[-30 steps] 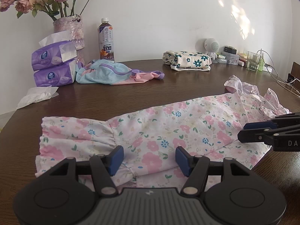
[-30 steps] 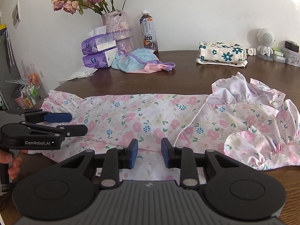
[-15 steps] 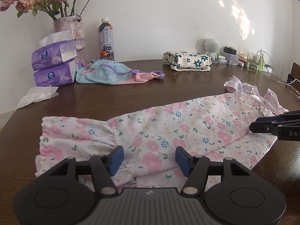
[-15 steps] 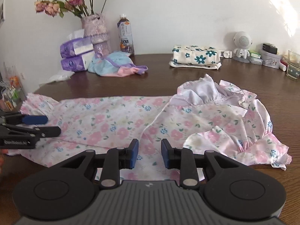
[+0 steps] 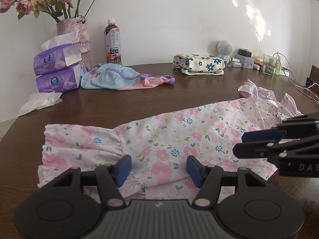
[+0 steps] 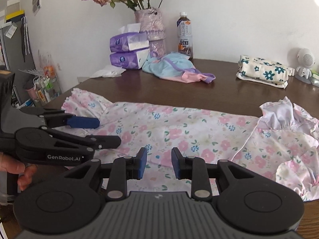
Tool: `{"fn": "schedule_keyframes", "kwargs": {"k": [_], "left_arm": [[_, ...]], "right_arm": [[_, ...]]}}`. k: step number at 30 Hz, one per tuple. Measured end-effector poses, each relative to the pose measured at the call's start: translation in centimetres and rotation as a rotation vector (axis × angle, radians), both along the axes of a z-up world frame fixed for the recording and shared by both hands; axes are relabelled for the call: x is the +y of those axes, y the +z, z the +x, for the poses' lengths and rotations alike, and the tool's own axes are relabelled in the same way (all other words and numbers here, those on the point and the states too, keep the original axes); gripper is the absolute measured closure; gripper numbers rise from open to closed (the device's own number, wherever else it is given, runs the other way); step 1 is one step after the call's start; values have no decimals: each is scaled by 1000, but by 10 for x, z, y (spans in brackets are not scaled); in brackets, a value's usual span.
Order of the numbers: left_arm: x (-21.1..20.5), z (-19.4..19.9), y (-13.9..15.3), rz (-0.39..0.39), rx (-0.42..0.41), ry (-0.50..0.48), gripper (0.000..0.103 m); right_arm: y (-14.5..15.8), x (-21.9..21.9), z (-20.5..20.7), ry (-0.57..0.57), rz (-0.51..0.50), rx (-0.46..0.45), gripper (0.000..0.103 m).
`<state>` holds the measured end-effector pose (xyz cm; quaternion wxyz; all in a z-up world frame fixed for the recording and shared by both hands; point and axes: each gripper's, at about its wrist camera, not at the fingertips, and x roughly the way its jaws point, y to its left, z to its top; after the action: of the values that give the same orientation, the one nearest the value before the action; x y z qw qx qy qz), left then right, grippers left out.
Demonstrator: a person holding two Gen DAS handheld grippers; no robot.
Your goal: Fold clothes
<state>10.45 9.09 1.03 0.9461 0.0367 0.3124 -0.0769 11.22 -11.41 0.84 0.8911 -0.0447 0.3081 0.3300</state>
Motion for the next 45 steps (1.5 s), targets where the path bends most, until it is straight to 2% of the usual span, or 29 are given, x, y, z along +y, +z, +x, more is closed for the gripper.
{"fn": "schedule_keyframes", "kwargs": {"k": [34, 45], "left_arm": [[0, 0, 0, 0, 0, 0, 43], [0, 0, 0, 1, 0, 0, 43]], "right_arm": [[-4, 0, 0, -5, -16, -5, 74], [-3, 4, -4, -21, -49, -25, 74]]}}
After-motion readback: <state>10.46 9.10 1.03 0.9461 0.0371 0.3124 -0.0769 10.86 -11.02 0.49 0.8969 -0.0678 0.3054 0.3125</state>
